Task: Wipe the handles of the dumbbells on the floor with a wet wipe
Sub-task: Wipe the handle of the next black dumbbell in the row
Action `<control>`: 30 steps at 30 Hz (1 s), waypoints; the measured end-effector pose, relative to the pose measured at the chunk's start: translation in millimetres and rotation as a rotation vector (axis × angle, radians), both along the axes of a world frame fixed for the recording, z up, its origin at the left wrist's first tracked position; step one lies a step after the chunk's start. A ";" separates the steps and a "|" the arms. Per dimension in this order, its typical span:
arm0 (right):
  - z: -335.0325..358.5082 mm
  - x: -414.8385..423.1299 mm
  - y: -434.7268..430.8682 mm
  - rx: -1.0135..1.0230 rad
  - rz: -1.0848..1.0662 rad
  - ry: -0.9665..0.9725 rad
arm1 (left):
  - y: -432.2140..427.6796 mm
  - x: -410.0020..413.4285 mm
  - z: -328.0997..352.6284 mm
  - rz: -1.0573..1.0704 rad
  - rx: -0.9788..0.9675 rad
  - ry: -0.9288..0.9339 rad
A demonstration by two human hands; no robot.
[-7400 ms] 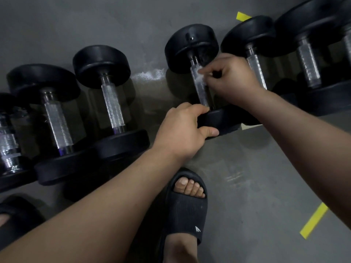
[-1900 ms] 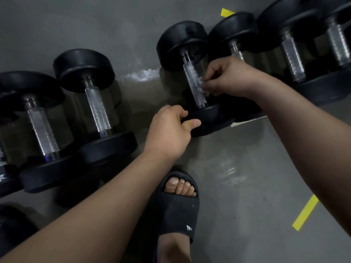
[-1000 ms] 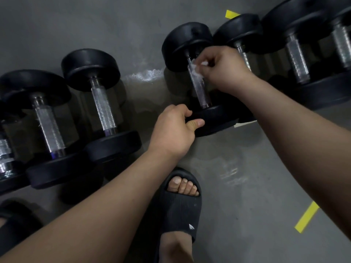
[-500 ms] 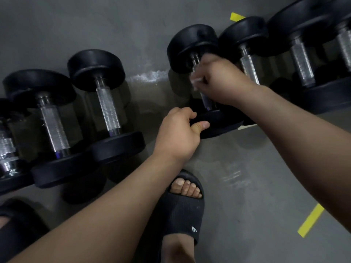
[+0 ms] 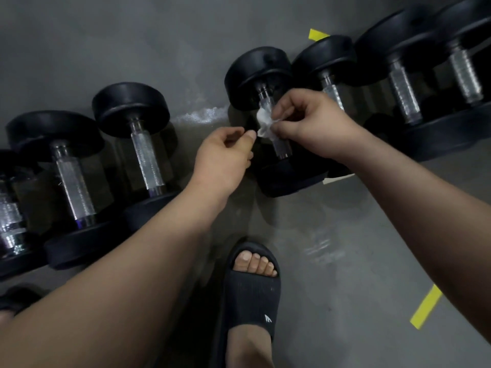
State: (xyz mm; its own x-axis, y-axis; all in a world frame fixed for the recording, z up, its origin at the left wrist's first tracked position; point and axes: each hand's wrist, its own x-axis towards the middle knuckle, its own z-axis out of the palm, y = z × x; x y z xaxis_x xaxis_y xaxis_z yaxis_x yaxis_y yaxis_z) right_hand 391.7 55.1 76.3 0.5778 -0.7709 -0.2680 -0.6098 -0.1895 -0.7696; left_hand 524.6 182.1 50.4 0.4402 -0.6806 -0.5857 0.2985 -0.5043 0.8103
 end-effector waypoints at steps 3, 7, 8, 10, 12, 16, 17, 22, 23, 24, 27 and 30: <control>10.5 -2.1 8.9 0.042 0.032 -0.053 | -4.3 -0.8 16.7 0.058 -0.043 0.144; 19.2 -4.6 25.3 0.051 0.041 -0.129 | 1.1 0.7 34.1 0.046 -0.111 0.233; 20.9 -5.0 29.9 0.059 0.036 -0.151 | 3.0 0.7 37.0 0.032 -0.125 0.222; 24.5 -6.1 38.1 0.053 0.023 -0.176 | 6.1 -0.5 42.0 0.017 -0.141 0.179; 27.8 -7.2 44.0 0.029 0.002 -0.186 | 9.1 -1.5 46.1 0.034 -0.151 0.152; 33.4 -14.6 53.1 0.006 -0.131 -0.226 | 18.1 3.8 46.7 0.047 -0.166 0.133; 32.9 -17.6 55.5 0.010 -0.162 -0.234 | 21.3 6.1 45.6 0.043 -0.163 0.130; 18.4 -22.5 63.7 -0.041 -0.140 -0.152 | 29.3 7.6 43.3 0.034 -0.162 0.215; 19.3 -21.2 64.9 -0.057 -0.111 -0.127 | 29.2 7.5 44.5 0.036 -0.173 0.233; 21.1 -20.2 65.8 -0.049 -0.082 -0.107 | 28.7 7.9 46.3 0.038 -0.184 0.247; 27.5 -14.2 63.4 0.002 -0.030 -0.115 | 23.6 11.2 51.2 0.071 -0.193 0.286; 24.3 -6.2 53.8 -0.076 -0.028 -0.094 | 14.8 15.1 49.9 0.069 -0.142 0.258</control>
State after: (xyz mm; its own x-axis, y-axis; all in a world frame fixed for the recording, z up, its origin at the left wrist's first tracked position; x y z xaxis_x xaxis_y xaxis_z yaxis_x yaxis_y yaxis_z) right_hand 385.5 108.9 100.6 0.5757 -0.8030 -0.1540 -0.5413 -0.2332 -0.8078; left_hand 539.8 197.0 100.3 0.3372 -0.7372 -0.5855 0.5329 -0.3632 0.7643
